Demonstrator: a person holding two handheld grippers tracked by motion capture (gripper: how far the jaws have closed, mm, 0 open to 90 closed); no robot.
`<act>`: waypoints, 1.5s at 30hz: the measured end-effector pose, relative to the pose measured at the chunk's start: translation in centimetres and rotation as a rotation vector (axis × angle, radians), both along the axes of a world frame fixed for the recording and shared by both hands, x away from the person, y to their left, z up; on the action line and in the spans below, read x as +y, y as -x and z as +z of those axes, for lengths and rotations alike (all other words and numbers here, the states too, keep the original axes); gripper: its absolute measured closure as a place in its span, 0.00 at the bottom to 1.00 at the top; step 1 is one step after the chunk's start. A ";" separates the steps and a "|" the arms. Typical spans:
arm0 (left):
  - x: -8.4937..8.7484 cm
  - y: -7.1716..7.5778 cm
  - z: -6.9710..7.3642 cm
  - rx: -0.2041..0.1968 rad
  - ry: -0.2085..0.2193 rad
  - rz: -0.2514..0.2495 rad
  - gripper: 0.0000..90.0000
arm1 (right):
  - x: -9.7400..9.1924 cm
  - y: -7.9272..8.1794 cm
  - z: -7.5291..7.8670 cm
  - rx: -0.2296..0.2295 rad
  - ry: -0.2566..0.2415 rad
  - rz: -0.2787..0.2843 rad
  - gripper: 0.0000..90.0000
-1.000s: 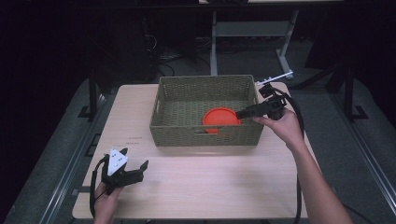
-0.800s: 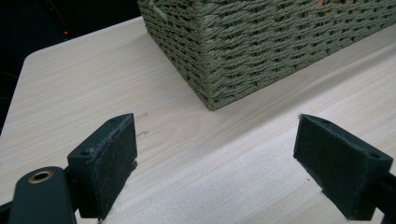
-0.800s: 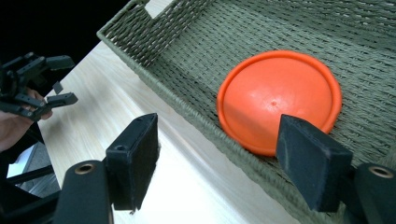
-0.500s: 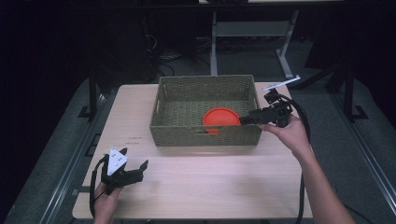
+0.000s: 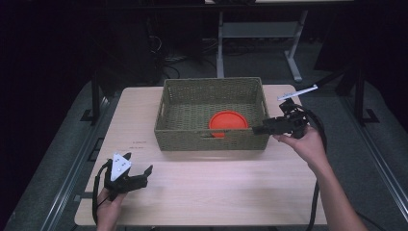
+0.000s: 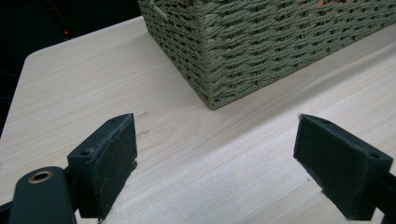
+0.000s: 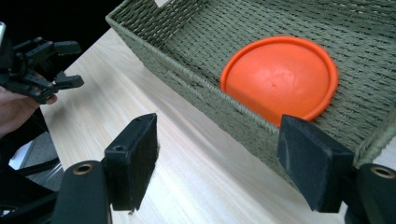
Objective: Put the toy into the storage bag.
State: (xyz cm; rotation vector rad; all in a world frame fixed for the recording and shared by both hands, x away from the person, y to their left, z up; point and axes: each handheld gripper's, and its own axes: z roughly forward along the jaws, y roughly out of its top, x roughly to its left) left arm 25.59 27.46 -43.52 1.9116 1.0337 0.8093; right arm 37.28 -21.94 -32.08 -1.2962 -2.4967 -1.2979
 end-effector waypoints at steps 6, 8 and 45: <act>0.0 0.0 0.0 0.000 -0.004 -0.003 0.14 | -0.8 0.9 0.0 -0.015 0.007 -0.003 0.32; 0.0 0.0 0.0 0.000 -0.005 -0.004 0.14 | -1.2 1.2 0.1 -0.022 -0.003 -0.001 0.32; -0.2 0.0 -0.1 -0.001 0.002 -0.005 0.14 | -6.2 6.2 -5.2 -0.005 -0.011 -0.063 0.30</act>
